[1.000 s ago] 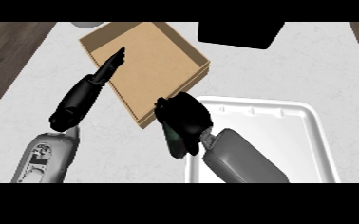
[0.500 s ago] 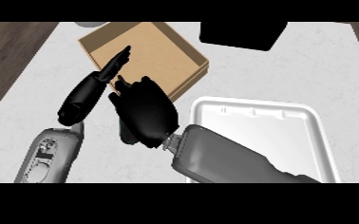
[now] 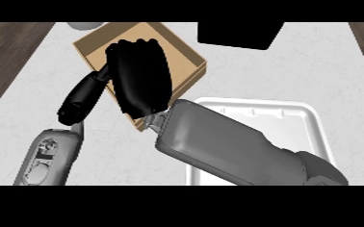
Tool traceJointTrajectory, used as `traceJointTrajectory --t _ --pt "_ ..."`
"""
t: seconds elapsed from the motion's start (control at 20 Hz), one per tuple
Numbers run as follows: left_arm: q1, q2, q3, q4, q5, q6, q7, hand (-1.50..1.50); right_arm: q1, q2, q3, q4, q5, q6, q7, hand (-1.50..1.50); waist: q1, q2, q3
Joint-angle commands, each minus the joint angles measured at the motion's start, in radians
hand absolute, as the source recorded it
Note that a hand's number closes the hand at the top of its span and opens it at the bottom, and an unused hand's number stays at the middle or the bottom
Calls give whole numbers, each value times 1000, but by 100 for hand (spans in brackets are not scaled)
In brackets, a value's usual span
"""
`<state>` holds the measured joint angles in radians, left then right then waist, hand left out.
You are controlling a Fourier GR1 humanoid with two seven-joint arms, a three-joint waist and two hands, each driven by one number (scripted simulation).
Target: Pick the eggplant from the tray and place it in the cardboard box
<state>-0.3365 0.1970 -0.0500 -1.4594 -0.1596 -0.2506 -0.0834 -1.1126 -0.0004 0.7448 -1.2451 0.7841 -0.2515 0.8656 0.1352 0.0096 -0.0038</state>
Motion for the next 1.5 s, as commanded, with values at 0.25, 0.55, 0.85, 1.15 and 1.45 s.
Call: traceJointTrajectory --t 0.25,0.55,0.85,1.15,1.45 --pt "21 6 22 0 -8 18 -19 0 -258 0 -68 357 -127 -143 29 150 -45 9 1" --pt "21 9 23 -10 -29 35 -9 0 -275 0 -82 549 -281 7 -97 150 -59 13 1" --pt "48 24 47 -78 17 2 37 0 -270 0 -124 690 -398 171 -221 150 -62 7 2" --pt "62 38 65 -92 32 -12 52 0 -280 0 -166 833 -433 350 -313 150 -86 2 3" --pt "98 26 66 -89 22 0 -3 0 -239 0 -191 860 -466 350 -575 -150 -84 7 3"
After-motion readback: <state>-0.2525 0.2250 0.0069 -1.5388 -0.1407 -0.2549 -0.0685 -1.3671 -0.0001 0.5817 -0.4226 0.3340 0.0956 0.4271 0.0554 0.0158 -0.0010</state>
